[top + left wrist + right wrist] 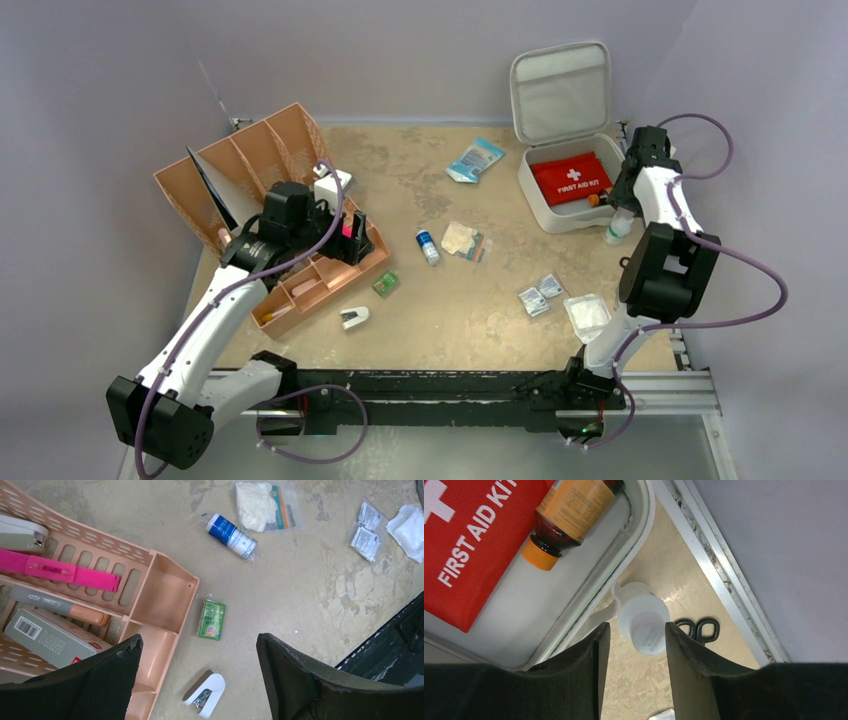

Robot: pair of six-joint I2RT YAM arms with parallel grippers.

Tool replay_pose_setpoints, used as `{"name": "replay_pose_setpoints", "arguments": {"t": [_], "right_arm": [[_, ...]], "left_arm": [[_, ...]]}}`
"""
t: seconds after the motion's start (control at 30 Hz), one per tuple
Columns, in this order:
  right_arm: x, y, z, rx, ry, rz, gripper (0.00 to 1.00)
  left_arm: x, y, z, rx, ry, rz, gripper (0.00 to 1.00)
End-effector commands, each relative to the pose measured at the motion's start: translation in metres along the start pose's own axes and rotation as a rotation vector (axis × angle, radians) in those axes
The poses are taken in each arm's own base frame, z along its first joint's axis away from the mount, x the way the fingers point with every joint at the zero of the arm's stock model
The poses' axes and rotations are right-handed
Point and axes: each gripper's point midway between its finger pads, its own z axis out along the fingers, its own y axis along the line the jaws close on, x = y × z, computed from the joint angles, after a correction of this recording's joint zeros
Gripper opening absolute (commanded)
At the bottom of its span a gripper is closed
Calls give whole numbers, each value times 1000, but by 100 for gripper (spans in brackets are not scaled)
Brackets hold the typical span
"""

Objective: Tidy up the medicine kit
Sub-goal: Pick up the pill bottle at the center of the board.

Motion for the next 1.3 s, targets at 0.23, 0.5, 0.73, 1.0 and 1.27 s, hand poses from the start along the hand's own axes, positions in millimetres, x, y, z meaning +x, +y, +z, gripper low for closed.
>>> {"name": "replay_pose_setpoints", "arguments": {"t": [0.23,0.5,0.73,1.0,1.27], "right_arm": [[0,-12,1,31,-5,-55,49],[-7,-17,-8,52,-13,-56,58],[-10,-20,-4,37,-4,-88,55],[0,-13,12,8,45,-117,53],[2,-6,17,-35,60,-161,49]], "left_arm": [[-7,-1,-4,-2,-30,41,82],[-7,-1,-4,0,-29,42,82],[-8,0,-6,-10,-32,46,82],[-9,2,-8,-24,-38,48,82],[-8,-1,-7,-9,-35,48,82]]}}
